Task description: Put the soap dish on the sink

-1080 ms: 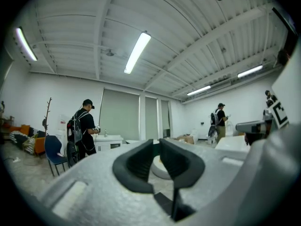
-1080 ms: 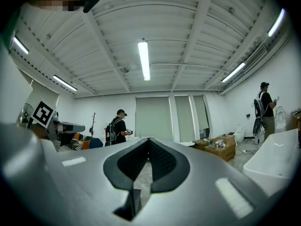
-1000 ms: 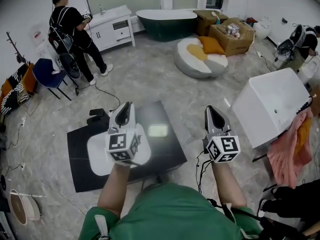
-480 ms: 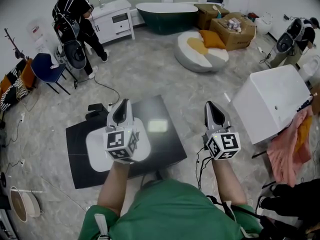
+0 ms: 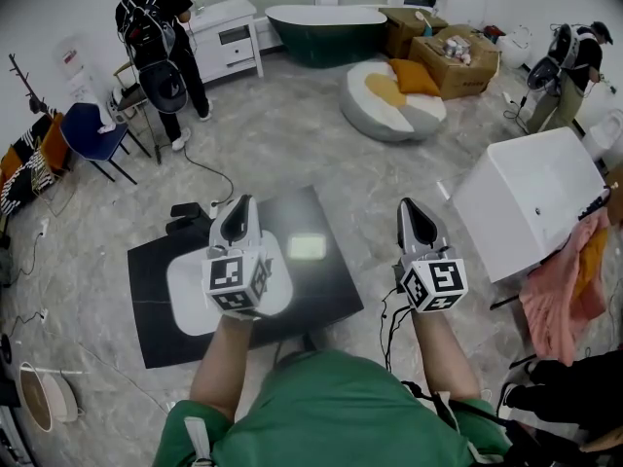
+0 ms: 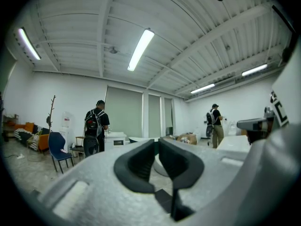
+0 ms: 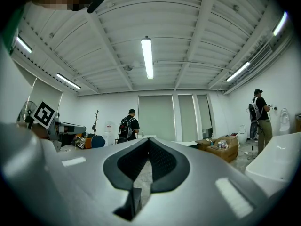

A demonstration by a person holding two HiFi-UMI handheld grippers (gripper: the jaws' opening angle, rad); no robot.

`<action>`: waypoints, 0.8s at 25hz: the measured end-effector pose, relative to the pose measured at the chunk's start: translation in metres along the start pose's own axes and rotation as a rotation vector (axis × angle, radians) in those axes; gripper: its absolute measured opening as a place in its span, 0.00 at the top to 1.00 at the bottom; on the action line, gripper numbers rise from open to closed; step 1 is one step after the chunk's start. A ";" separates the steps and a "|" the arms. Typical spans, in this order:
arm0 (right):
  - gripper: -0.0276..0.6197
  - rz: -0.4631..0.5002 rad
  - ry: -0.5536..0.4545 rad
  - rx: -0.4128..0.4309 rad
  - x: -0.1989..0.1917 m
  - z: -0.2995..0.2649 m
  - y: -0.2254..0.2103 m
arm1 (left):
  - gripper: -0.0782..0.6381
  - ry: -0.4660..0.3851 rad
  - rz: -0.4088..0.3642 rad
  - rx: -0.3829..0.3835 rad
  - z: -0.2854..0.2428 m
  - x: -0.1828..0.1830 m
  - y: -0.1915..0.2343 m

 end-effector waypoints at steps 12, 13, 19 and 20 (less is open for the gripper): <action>0.96 -0.001 -0.033 0.009 0.001 -0.002 -0.005 | 0.86 0.014 -0.001 -0.001 -0.009 -0.010 -0.002; 0.96 0.000 -0.032 0.008 0.001 -0.002 -0.005 | 0.86 0.015 0.000 -0.001 -0.009 -0.011 -0.002; 0.96 0.001 -0.027 0.009 0.000 -0.008 -0.006 | 0.86 0.021 0.007 -0.003 -0.016 -0.014 0.001; 0.96 0.001 -0.027 0.010 0.000 -0.010 -0.007 | 0.86 0.021 0.007 -0.003 -0.017 -0.013 0.002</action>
Point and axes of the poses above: the fingertips, and each gripper's own axes: z backward along the fingers, y to its left, x out of its top, the point moved 1 cm from there along z, backward along the fingers, and after that the axes turned 5 degrees about x, right-handed, at the moved point
